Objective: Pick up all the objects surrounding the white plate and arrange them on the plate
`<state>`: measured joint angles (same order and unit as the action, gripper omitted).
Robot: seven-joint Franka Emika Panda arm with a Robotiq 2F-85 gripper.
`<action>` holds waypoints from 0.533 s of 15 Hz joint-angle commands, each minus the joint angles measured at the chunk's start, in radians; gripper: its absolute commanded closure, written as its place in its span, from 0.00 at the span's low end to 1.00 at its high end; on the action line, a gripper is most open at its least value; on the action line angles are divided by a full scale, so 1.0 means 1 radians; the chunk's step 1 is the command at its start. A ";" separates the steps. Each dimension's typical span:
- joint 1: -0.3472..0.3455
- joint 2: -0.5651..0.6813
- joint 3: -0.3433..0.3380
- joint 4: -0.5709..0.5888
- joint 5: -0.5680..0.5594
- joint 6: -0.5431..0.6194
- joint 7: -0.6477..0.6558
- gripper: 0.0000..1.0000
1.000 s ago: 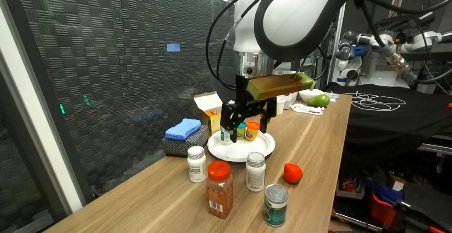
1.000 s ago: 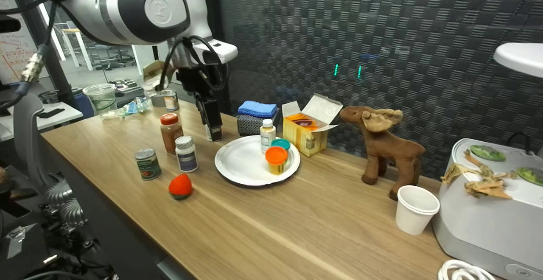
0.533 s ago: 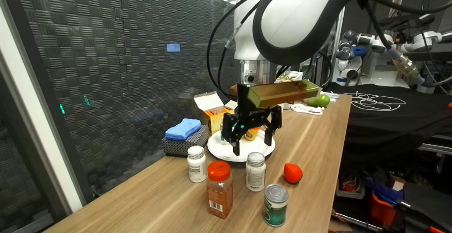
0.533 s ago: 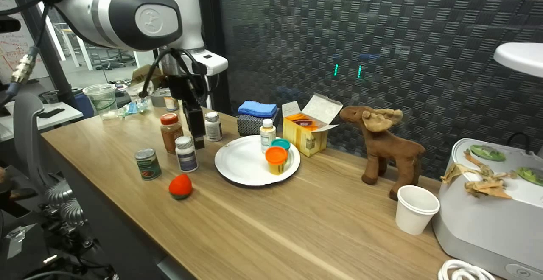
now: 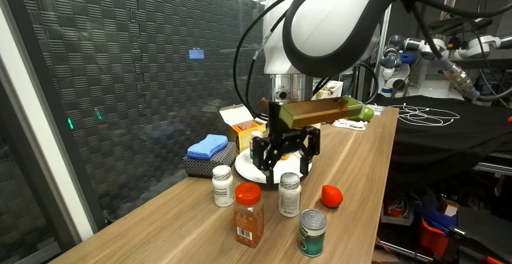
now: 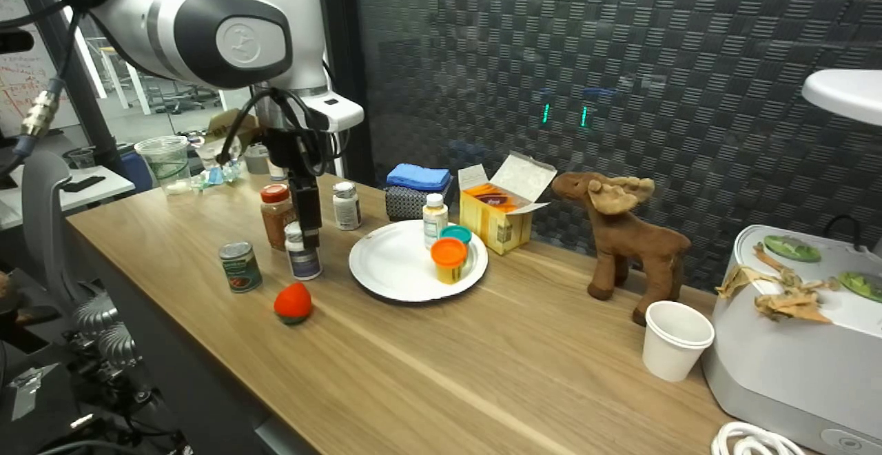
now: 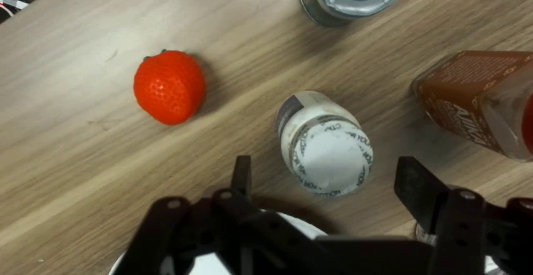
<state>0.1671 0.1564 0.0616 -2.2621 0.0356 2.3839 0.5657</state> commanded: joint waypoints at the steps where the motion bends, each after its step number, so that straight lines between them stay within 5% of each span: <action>1: -0.005 -0.003 0.009 0.006 0.027 -0.013 -0.003 0.42; 5: -0.002 -0.008 0.008 0.001 0.018 -0.010 0.010 0.73; 8: 0.000 -0.019 0.006 0.003 0.004 -0.008 0.028 0.79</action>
<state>0.1671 0.1535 0.0615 -2.2602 0.0360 2.3809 0.5701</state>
